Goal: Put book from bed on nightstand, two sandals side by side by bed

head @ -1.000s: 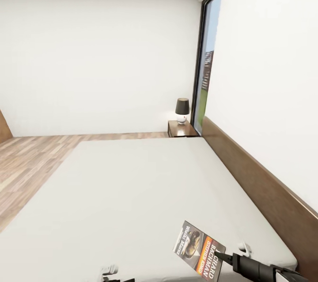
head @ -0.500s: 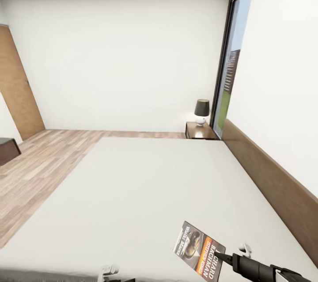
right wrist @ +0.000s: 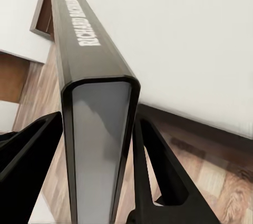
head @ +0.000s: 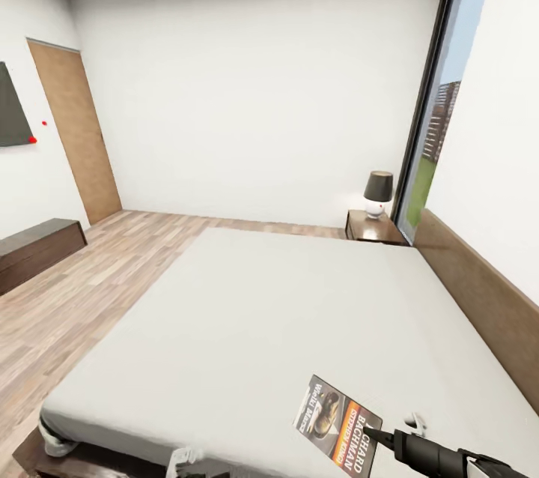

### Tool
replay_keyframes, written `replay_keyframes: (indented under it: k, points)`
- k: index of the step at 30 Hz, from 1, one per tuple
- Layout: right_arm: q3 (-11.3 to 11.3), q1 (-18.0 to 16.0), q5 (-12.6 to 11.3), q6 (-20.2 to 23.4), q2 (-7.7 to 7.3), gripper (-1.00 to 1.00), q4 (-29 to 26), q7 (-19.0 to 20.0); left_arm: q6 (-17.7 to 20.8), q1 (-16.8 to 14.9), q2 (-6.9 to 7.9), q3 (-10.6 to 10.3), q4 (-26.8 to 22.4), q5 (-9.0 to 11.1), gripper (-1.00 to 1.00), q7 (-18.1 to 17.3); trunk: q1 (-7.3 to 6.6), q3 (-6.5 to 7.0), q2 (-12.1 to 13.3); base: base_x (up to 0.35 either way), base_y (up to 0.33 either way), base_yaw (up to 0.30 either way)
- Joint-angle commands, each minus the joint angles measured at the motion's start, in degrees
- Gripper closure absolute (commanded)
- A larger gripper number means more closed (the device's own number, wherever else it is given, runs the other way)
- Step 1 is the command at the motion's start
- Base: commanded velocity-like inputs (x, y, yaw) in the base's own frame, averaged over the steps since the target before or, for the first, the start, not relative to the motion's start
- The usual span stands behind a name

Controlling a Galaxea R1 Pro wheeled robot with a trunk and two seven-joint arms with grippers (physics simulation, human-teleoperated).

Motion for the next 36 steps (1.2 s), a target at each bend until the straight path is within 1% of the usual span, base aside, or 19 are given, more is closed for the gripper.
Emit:
replay_keyframes:
  k: [1, 36]
  points:
    - [-0.9, 0.0, 0.4, 0.5, -0.04, 1.00, 0.1, 0.2, -0.3, 0.0, -0.07, -0.5, 0.1, 0.3, -1.00, -0.1, 0.02, -0.02, 0.0, 0.000, 0.000, 0.297]
    - [-0.9, -0.1, 0.5, 0.5, -0.02, 1.00, 0.1, 0.2, -0.3, 0.0, -0.19, -0.5, 0.1, 0.3, -1.00, 0.0, 0.02, -0.02, 0.0, 0.000, 0.000, 0.297]
